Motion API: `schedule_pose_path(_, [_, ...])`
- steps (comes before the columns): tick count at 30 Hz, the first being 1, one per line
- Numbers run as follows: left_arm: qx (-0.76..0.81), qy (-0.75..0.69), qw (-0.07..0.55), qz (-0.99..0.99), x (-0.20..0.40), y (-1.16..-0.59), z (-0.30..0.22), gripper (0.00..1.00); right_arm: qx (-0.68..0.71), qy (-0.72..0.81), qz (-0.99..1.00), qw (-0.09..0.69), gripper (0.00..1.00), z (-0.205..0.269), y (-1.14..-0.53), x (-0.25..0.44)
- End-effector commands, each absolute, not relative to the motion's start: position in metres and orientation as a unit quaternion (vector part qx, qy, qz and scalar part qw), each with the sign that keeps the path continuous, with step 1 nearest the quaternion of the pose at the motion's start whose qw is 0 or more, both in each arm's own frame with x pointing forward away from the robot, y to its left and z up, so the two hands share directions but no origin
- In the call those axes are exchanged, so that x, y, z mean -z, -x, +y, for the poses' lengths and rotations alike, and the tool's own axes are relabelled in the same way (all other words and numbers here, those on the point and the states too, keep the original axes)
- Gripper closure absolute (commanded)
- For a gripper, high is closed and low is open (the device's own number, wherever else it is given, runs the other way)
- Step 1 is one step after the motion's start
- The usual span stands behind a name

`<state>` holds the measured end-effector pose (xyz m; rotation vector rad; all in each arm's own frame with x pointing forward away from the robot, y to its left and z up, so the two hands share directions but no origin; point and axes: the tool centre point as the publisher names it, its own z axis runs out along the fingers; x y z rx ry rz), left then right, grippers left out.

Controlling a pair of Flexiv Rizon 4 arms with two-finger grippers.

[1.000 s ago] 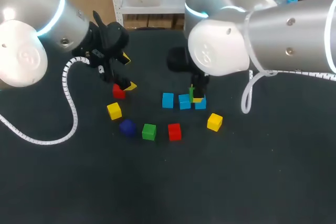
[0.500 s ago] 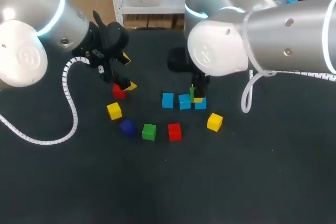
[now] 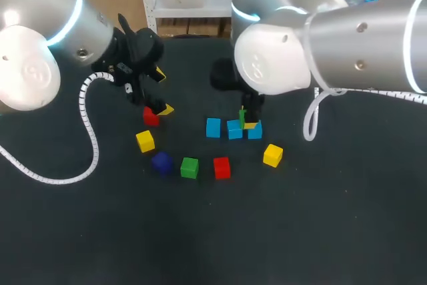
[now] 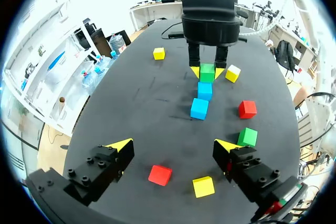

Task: Place the blue cubes, place green cubes on the blue cubes, place the yellow cubes on the green cubes, then place the red cubes on the yellow cubes, and place purple cube on the red cubes.

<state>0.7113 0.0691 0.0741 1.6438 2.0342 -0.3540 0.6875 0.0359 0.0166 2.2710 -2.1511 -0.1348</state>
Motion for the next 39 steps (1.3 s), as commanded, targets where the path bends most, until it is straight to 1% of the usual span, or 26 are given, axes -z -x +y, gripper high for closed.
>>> schedule_pose_path(1, [0.132,-0.604,0.251,0.744,-0.0731,-0.7109,0.0708,0.0,0.043,-0.726,-0.687,0.008,1.0,0.0369,-0.6893,-0.0161])
schedule_pose_path(10, [0.132,-0.604,0.251,0.744,-0.0731,-0.7109,0.0708,0.0,0.037,-0.728,-0.684,0.01,1.0,0.037,-0.6907,-0.0182])
schedule_pose_path(13, [0.132,-0.604,0.251,0.744,-0.0731,-0.7109,0.0708,0.0,0.037,-0.728,-0.685,0.011,0.98,0.0367,-0.6887,-0.0185])
schedule_pose_path(22, [0.132,-0.604,0.251,0.744,-0.0731,-0.7109,0.0708,0.0,0.038,-0.725,-0.688,0.01,1.0,0.0363,-0.6874,-0.0176])
schedule_pose_path(32, [0.132,-0.604,0.251,0.744,-0.0731,-0.7109,0.0708,0.0,0.04,-0.725,-0.687,0.011,0.96,0.0368,-0.6866,-0.015])
schedule_pose_path(35, [0.132,-0.604,0.251,0.744,-0.0731,-0.7109,0.0708,0.0,0.042,-0.725,-0.687,0.012,0.96,0.0373,-0.6856,-0.0135])
schedule_pose_path(39, [0.132,-0.604,0.251,0.744,-0.0731,-0.7109,0.0708,0.0,0.043,-0.726,-0.687,0.013,0.93,0.0376,-0.685,-0.0132])
